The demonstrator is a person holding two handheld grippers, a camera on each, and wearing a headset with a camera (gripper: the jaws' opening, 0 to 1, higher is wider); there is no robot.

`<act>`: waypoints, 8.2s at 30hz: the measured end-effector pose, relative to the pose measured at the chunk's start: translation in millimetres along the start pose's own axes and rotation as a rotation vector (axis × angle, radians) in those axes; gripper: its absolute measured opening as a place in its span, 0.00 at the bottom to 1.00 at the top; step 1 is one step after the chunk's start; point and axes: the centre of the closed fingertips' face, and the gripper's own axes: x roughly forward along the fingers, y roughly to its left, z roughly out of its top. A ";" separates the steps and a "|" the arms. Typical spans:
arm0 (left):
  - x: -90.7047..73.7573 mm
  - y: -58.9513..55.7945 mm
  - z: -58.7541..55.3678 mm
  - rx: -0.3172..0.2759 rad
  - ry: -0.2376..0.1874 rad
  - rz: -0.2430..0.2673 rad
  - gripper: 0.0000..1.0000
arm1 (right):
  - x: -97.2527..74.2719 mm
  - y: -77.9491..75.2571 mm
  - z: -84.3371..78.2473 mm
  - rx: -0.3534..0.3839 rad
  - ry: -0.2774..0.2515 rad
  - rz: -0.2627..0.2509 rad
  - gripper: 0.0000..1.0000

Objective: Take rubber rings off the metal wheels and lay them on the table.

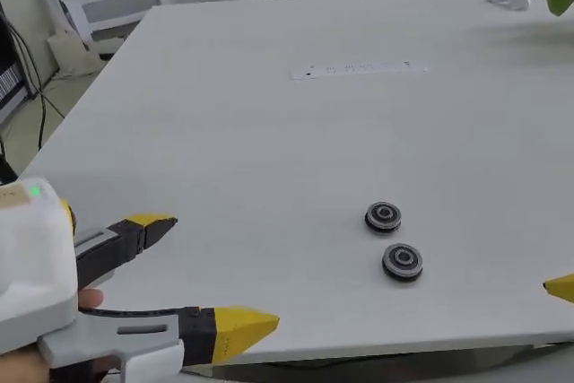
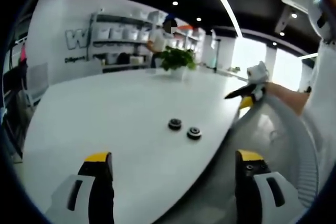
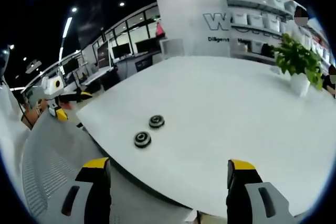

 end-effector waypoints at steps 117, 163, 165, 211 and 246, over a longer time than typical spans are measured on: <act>171.8 -71.6 49.3 0.244 0.037 -0.287 0.43 | 107.4 59.5 19.7 -0.297 0.007 0.593 0.46; 202.7 -63.8 -26.0 0.261 0.166 -0.282 0.15 | 131.0 67.6 -14.3 -0.475 0.053 0.601 0.21; 202.5 -63.7 -26.0 0.260 0.165 -0.281 0.15 | 130.8 67.2 -14.6 -0.485 0.053 0.599 0.20; 198.9 -63.7 -24.4 0.288 0.143 -0.300 0.15 | 133.4 46.6 -7.2 0.106 0.151 0.508 0.00; 197.6 -63.8 -26.0 0.325 0.143 -0.305 0.14 | 124.3 67.6 2.8 0.617 0.165 0.703 0.00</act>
